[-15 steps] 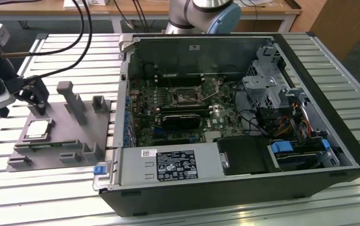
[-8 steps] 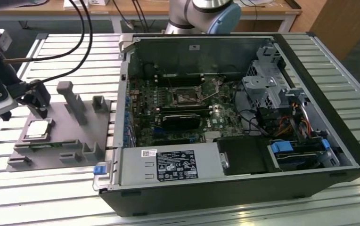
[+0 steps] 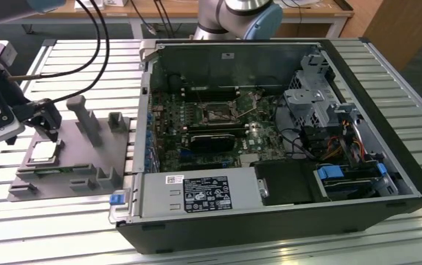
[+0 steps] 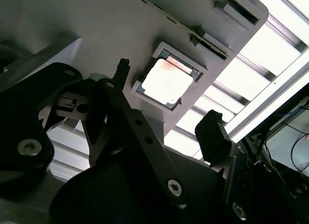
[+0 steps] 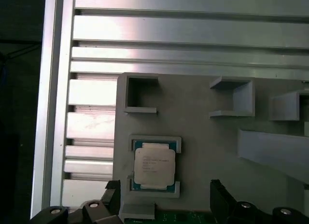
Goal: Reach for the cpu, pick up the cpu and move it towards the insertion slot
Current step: 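Pick up the cpu and move it towards the insertion slot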
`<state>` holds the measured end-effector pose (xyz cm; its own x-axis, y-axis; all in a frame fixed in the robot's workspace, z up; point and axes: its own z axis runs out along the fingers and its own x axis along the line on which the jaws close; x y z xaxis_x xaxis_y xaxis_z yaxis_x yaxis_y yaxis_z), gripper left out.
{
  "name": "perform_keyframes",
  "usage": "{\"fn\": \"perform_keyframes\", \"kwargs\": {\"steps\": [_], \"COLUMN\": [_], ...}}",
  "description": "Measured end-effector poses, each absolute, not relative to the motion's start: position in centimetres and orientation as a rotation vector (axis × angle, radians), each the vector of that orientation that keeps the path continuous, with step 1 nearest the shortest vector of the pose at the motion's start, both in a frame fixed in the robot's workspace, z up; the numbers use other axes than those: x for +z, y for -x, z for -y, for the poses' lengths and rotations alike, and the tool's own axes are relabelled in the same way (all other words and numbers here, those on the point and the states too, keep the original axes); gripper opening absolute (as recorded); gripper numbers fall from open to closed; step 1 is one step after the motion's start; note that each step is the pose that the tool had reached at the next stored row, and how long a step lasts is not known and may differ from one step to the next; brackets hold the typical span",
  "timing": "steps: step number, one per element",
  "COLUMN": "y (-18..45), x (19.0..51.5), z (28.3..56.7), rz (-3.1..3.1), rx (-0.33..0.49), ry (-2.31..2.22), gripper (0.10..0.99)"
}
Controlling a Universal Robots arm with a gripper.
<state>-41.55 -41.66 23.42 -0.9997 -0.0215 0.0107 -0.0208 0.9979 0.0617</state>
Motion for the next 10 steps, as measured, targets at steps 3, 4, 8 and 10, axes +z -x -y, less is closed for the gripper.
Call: {"fn": "perform_keyframes", "kwargs": {"steps": [3, 4, 8, 10], "y": [41.6, 41.6, 41.7, 41.7], "x": [22.9, 22.7, 22.0, 21.8], "z": [41.7, 41.7, 41.7, 41.7], "rz": [3.129, 3.129, 3.129, 3.129], "rx": [-0.097, -0.097, -0.097, -0.098], "ry": [-0.033, -0.033, -0.033, -0.033], "gripper": [0.824, 0.824, 0.824, 0.824]}}
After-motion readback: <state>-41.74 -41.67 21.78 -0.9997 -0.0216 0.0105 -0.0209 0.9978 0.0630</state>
